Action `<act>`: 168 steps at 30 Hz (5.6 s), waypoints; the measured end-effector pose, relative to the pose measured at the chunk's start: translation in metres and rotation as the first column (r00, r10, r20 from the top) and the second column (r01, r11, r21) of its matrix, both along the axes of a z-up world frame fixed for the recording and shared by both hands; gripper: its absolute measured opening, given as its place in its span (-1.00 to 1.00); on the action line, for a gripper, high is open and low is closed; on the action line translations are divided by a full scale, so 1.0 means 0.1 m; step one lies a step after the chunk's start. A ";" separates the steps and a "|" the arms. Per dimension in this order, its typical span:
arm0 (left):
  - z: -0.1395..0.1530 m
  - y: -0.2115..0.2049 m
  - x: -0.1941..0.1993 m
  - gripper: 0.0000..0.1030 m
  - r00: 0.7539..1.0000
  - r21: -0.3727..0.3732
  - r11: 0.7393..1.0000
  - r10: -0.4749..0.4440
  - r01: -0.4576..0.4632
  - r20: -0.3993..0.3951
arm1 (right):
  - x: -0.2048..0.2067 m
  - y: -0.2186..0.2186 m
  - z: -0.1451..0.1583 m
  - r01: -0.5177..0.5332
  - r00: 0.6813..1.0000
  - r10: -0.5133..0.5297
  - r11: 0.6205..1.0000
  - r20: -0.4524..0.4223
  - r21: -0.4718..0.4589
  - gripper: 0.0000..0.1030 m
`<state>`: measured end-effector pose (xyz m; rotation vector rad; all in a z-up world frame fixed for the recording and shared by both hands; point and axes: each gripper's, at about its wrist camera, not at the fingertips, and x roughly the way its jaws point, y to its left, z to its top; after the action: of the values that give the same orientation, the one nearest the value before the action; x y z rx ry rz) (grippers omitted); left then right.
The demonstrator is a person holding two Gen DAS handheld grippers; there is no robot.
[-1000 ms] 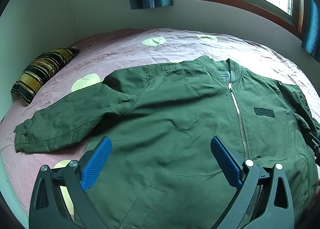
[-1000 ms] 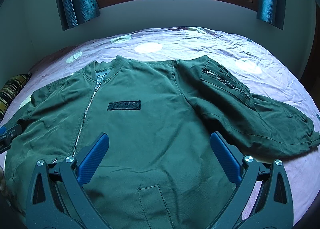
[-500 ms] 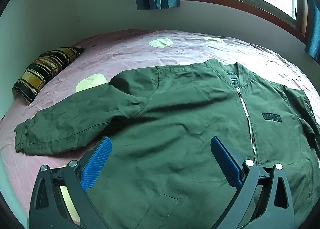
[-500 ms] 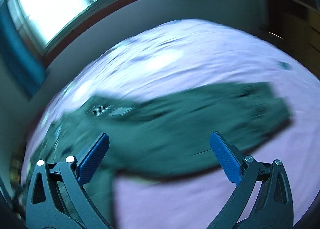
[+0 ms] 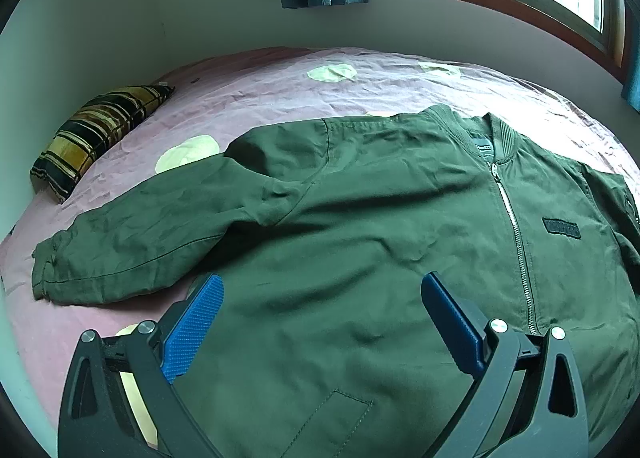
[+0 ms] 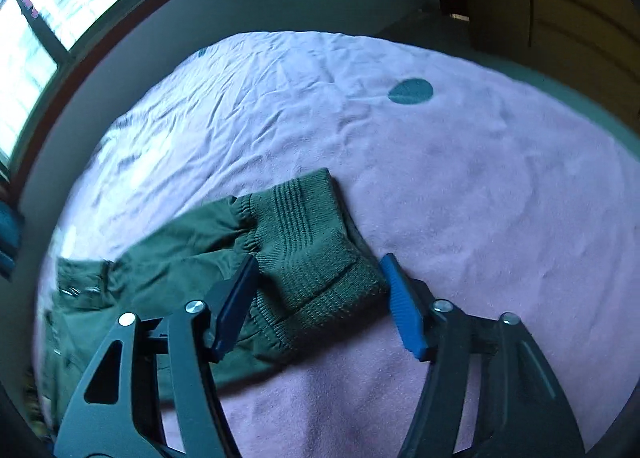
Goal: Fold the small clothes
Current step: 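Grasp the ribbed cuff of a jacket sleeve with the right gripper, then carry the sleeve cuff across the jacket body and release it, then grasp the other sleeve cuff with the left gripper and fold it across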
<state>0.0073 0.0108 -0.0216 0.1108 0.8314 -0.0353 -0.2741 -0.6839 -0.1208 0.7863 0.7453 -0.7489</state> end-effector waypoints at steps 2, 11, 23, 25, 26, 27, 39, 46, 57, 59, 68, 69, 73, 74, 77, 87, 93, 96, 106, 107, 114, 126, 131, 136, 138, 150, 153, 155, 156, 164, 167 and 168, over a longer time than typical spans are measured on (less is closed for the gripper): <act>0.01 0.00 -0.01 0.92 1.000 0.001 1.000 0.001 -0.001 0.002 | 0.03 0.01 0.00 -0.034 0.999 0.033 0.999 -0.024 -0.033 -0.40; 0.08 0.14 0.01 0.92 1.000 0.008 1.000 0.008 -0.009 0.020 | -0.31 -0.03 0.54 0.051 0.970 -0.050 0.999 0.239 0.005 -0.62; 0.24 0.52 0.08 0.92 0.998 -0.035 0.998 0.051 -0.049 0.039 | 0.83 1.77 2.27 -0.345 0.766 0.439 0.897 0.469 -0.276 -0.63; 0.28 0.60 0.07 0.92 0.997 -0.043 0.997 0.059 -0.057 0.047 | 1.14 2.23 2.38 -0.435 0.709 0.532 0.847 0.463 -0.306 -0.63; 0.30 0.64 0.07 0.92 0.997 -0.049 0.997 0.064 -0.062 0.051 | 1.32 2.49 2.41 -0.486 0.676 0.580 0.815 0.456 -0.316 -0.63; 0.31 0.68 0.07 0.92 0.996 -0.054 0.996 0.069 -0.066 0.054 | 1.40 2.65 2.43 -0.515 0.655 0.604 0.797 0.454 -0.317 -0.63; 0.46 1.08 0.13 0.92 0.986 -0.119 0.982 0.153 -0.143 0.074 | 2.75 4.80 1.70 -0.825 0.476 0.844 0.526 0.246 -0.207 -0.63; 0.39 1.04 0.14 0.92 0.989 -0.121 0.984 0.137 -0.129 0.056 | 3.01 5.29 1.04 -0.884 0.437 0.889 0.452 0.136 -0.117 -0.62; 0.23 0.87 0.13 0.92 0.997 -0.108 0.991 0.081 -0.078 0.021 | 2.77 5.21 0.86 -0.966 0.256 0.911 0.256 0.323 0.043 0.14; 0.22 0.84 0.11 0.92 0.998 -0.115 0.991 0.066 -0.063 0.019 | 2.59 4.82 0.99 -0.950 0.295 0.889 0.312 0.350 0.009 0.21; 0.13 0.70 0.13 0.92 0.999 -0.126 0.992 0.031 -0.030 0.014 | 1.96 2.41 0.78 -0.582 0.793 0.564 0.813 0.230 0.012 0.28; 0.11 0.69 0.13 0.92 0.999 -0.123 0.992 0.033 -0.032 0.007 | 1.95 2.27 0.68 -0.568 0.809 0.548 0.822 0.210 0.042 0.28; 0.07 0.66 0.14 0.92 0.999 -0.117 0.992 0.036 -0.036 -0.004 | 1.96 2.11 0.36 -0.619 0.784 0.591 0.771 0.191 0.152 -0.05; 0.06 0.65 0.14 0.92 0.999 -0.115 0.993 0.035 -0.036 -0.005 | 1.95 2.12 0.29 -0.641 0.766 0.610 0.747 0.201 0.178 -0.47; 0.04 0.63 0.14 0.92 0.999 -0.110 0.993 0.033 -0.034 -0.008 | 1.89 2.12 0.21 -0.670 0.741 0.640 0.725 0.202 0.161 -0.74; 0.00 0.65 0.18 0.92 0.999 -0.130 0.991 0.031 -0.033 -0.018 | 1.89 2.10 0.42 -0.667 0.738 0.624 0.734 0.259 0.131 -0.65; 0.01 0.72 0.20 0.92 0.999 -0.144 0.989 0.044 -0.044 -0.002 | 2.08 2.44 0.93 -0.704 0.678 0.656 0.709 0.332 0.038 -0.56; -0.01 0.76 0.22 0.92 0.998 -0.150 0.987 0.056 -0.057 -0.012 | 2.31 2.82 1.02 -0.777 0.597 0.711 0.628 0.371 0.047 -0.41; -0.04 0.99 0.25 0.92 0.994 -0.153 0.983 0.099 -0.103 -0.037 | 2.84 4.38 0.76 -0.935 0.354 0.853 0.317 0.384 0.159 -0.39; -0.04 1.02 0.25 0.92 0.995 -0.157 0.982 0.096 -0.102 -0.040 | 2.85 4.52 0.72 -0.945 0.324 0.871 0.282 0.370 0.164 -0.30; 0.01 1.54 0.11 0.92 0.992 -0.191 0.974 0.121 -0.125 -0.035 | 2.83 4.77 0.53 -0.963 0.264 0.916 0.231 0.302 0.139 -0.02; -0.26 3.16 -0.27 0.91 0.954 -0.528 0.796 0.268 -0.296 -0.130 | 2.84 4.69 0.49 -0.954 0.294 0.893 0.252 0.341 0.164 0.03; -0.43 3.74 -0.23 0.90 0.921 -0.679 0.639 0.359 -0.362 -0.153 | 2.83 4.73 0.48 -0.955 0.292 0.894 0.253 0.340 0.153 0.08; -0.45 4.05 -0.09 0.90 0.895 -0.729 0.565 0.419 -0.386 -0.150 | 2.82 4.73 0.49 -0.955 0.294 0.893 0.259 0.341 0.146 0.10; -0.45 4.10 -0.03 0.90 0.889 -0.738 0.547 0.431 -0.394 -0.155 | 2.82 4.74 0.49 -0.955 0.295 0.892 0.261 0.343 0.142 0.11; -0.40 4.12 -0.03 -0.46 0.825 -0.643 0.558 0.519 -0.525 -0.224 | 2.80 4.73 0.49 -0.957 0.289 0.893 0.263 0.346 0.121 0.17; -0.11 3.94 0.02 -0.50 0.839 -0.607 0.620 0.522 -0.496 -0.152 | 2.80 4.72 0.51 -0.956 0.294 0.890 0.269 0.348 0.120 0.16; 0.18 3.74 0.03 -0.51 0.866 -0.590 0.677 0.494 -0.440 -0.079 | 2.78 4.71 0.53 -0.953 0.303 0.890 0.279 0.340 0.118 0.16; 0.30 3.64 0.05 -0.51 0.880 -0.592 0.695 0.473 -0.407 -0.050 | 2.78 4.71 0.54 -0.952 0.308 0.892 0.286 0.331 0.114 0.16; 1.31 2.12 0.27 -0.52 0.974 -0.527 0.848 0.160 -0.051 0.163 | 2.57 4.43 0.82 -0.930 0.361 0.873 0.365 0.327 0.051 0.17; 1.49 1.26 0.34 -0.53 0.977 -0.477 0.873 0.006 0.099 0.213 | 2.45 4.23 0.93 -0.920 0.375 0.862 0.390 0.341 0.028 0.17; 1.52 1.06 0.37 -0.53 0.975 -0.459 0.879 -0.028 0.129 0.221 | 2.40 4.13 0.96 -0.914 0.389 0.855 0.406 0.344 0.023 0.17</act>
<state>0.0441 0.1165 0.1303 -0.3100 0.5876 -0.2986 -0.0343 -0.2706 -0.0247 0.5230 0.8572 0.4692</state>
